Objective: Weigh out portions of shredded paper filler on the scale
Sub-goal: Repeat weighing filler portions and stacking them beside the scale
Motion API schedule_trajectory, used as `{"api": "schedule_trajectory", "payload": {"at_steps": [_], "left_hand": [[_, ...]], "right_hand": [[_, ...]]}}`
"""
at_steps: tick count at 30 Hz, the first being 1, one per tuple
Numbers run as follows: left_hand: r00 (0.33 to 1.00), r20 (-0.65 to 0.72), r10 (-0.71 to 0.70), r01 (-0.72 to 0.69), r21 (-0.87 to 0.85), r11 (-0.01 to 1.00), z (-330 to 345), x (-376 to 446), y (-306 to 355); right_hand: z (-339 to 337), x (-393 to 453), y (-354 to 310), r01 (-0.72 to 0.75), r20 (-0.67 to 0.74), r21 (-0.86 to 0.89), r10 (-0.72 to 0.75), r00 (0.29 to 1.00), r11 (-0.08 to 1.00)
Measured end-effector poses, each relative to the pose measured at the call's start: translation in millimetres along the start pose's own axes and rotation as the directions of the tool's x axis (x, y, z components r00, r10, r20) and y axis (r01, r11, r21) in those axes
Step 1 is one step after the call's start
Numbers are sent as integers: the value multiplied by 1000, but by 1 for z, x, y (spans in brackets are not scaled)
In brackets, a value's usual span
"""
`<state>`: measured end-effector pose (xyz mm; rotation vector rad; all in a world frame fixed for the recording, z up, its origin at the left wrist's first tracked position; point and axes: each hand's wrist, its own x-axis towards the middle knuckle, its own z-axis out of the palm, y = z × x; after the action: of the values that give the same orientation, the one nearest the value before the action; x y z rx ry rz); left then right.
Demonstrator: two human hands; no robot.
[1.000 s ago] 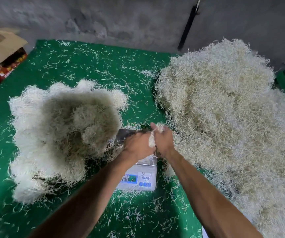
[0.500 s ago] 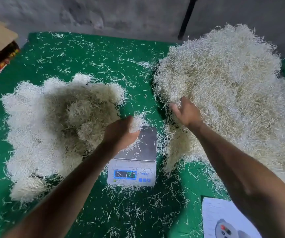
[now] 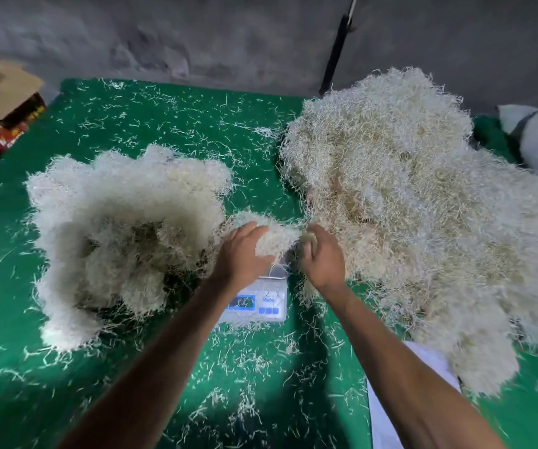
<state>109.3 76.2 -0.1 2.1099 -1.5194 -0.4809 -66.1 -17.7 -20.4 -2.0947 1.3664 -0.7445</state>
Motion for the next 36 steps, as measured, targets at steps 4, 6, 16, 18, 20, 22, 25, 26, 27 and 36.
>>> {"api": "schedule_trajectory", "payload": {"at_steps": [4, 6, 16, 18, 20, 22, 25, 26, 27, 36], "left_hand": [[999, -20, -26, 26, 16, 1000, -1, -37, 0], [999, -31, -30, 30, 10, 999, -2, -51, -2], [982, -151, -117, 89, -180, 980, -37, -78, -40], [981, -148, -124, 96, -180, 979, -39, -79, -43], [983, -131, -126, 100, -187, 977, -38, -77, -44], [985, -104, -134, 113, -190, 975, -36, -74, -43], [983, -88, -160, 141, -190, 972, -34, -68, -44], [982, -89, -169, 149, -195, 969, -34, -64, -44], [980, -91, -180, 159, -199, 967, -33, -60, -45], [881, 115, -460, 452, -498, 741, -13, 11, -33]], "right_hand": [[10, -19, -16, 50, 66, 7, -50, 997, 999], [14, -27, -22, 67, 86, 2, -67, 994, 998], [11, -42, -32, -92, 161, 162, 65, 985, 983], [13, -40, -31, -93, 164, 167, 65, 984, 982], [15, -37, -31, -108, 165, 184, 77, 983, 977], [15, -29, -32, -124, 154, 202, 94, 984, 971], [14, -15, -32, -135, 130, 208, 109, 985, 969], [13, -10, -32, -139, 127, 206, 114, 985, 969], [14, -6, -31, -142, 125, 203, 118, 985, 969], [55, 21, -36, -148, 70, 296, 133, 989, 944]]}}
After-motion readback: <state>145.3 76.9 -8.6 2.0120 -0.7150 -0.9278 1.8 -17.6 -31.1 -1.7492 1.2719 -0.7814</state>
